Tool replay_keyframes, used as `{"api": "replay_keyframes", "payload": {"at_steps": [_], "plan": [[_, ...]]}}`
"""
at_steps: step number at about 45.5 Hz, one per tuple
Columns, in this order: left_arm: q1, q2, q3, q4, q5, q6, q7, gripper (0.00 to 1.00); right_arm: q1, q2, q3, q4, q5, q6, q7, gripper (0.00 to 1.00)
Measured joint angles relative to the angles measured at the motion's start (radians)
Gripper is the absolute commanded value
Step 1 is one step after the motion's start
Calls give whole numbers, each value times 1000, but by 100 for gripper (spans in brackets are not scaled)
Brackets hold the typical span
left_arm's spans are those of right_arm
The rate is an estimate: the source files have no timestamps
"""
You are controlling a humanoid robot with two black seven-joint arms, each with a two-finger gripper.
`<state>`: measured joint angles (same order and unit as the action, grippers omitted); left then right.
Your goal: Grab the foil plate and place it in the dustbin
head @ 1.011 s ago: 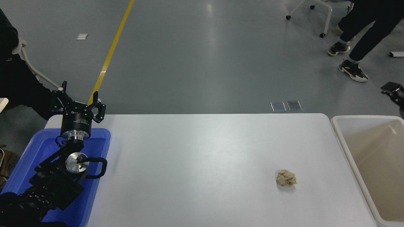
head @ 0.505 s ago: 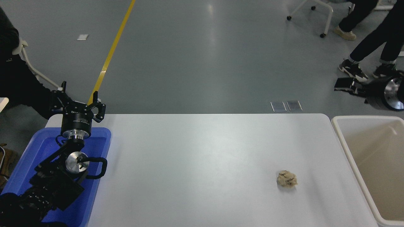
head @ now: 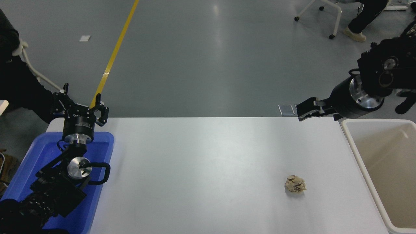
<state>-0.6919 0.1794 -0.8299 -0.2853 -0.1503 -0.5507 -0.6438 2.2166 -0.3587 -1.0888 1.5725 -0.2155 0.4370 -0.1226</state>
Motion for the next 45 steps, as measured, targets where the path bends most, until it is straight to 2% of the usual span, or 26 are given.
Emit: {"api": "replay_keyframes", "payload": {"at_steps": [9,20,45], "plan": [[0,0,0,0,0,0,0,99,17,118,-7,5,84,32,2,100],[0,0,0,0,0,0,0,99,38,185,-58,4,124,53,3,100],[0,0,0,0,0,0,0,99,131,170,-137,38,146,131,3,100]]}}
